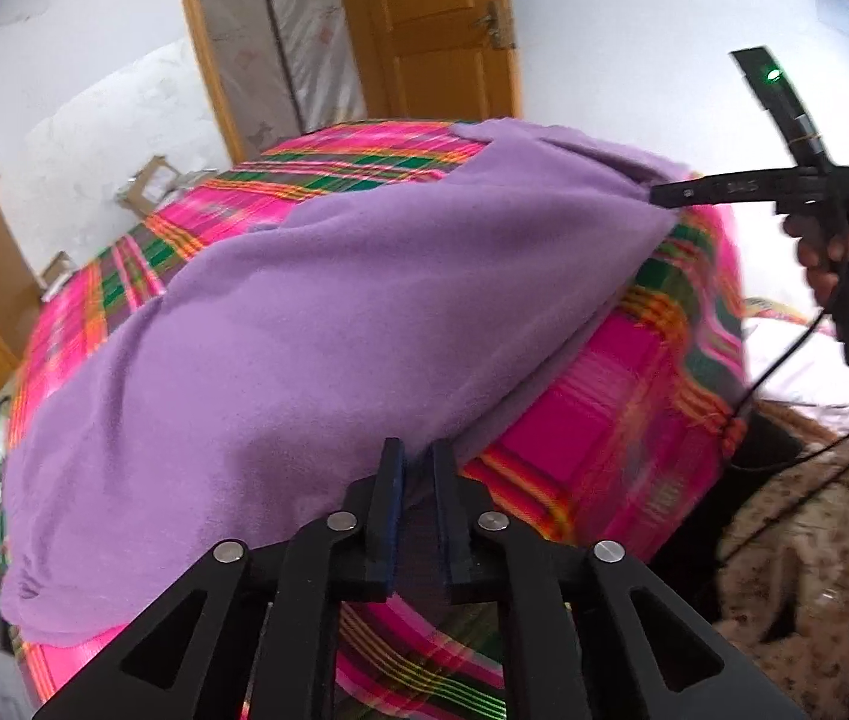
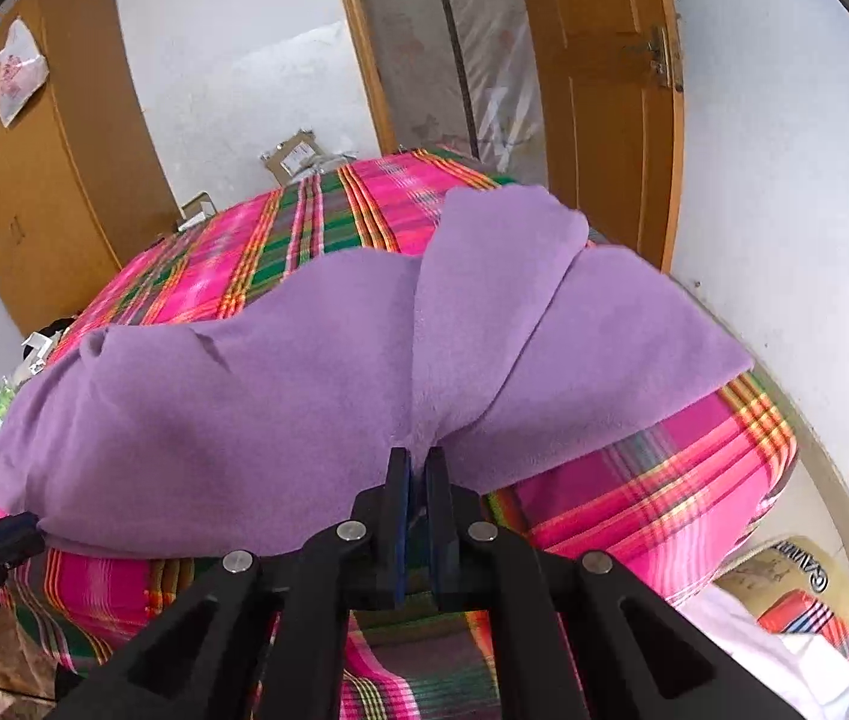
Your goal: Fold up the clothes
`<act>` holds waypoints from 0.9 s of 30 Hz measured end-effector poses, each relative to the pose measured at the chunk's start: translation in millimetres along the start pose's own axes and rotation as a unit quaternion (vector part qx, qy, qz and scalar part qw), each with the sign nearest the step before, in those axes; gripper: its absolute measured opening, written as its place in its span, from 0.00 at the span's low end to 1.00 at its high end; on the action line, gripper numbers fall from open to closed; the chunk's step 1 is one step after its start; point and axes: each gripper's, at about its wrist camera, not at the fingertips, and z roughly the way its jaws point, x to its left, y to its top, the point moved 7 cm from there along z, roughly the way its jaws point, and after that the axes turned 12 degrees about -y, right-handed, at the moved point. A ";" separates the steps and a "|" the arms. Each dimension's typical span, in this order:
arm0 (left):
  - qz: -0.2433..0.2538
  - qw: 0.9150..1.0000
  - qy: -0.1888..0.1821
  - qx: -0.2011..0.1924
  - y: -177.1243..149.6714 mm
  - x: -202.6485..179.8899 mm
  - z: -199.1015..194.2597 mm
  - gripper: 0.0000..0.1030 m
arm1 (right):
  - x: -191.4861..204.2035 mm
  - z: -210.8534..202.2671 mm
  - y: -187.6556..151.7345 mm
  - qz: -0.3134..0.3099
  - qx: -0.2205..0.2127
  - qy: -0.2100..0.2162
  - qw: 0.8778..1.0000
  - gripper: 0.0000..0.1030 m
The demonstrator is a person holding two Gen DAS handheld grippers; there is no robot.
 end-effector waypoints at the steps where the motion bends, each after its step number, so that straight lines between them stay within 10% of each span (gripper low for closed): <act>1: -0.001 1.000 -0.008 -0.006 1.8 -0.4 -2.7 0.11 | -1.5 -2.6 1.6 -0.002 -0.004 0.004 1.000 0.05; 10: -0.028 0.997 -0.054 -0.053 37.2 8.0 -9.8 0.14 | -19.9 -7.5 37.4 -0.010 -0.037 -0.006 0.999 0.13; 17: -0.036 0.996 -0.082 -0.032 58.0 8.5 26.5 0.16 | -19.9 23.6 75.1 -0.051 -0.029 -0.011 0.998 0.31; 27: -0.068 0.994 -0.087 -0.006 71.4 21.5 62.0 0.16 | 4.3 96.6 112.6 -0.093 0.029 0.020 0.995 0.32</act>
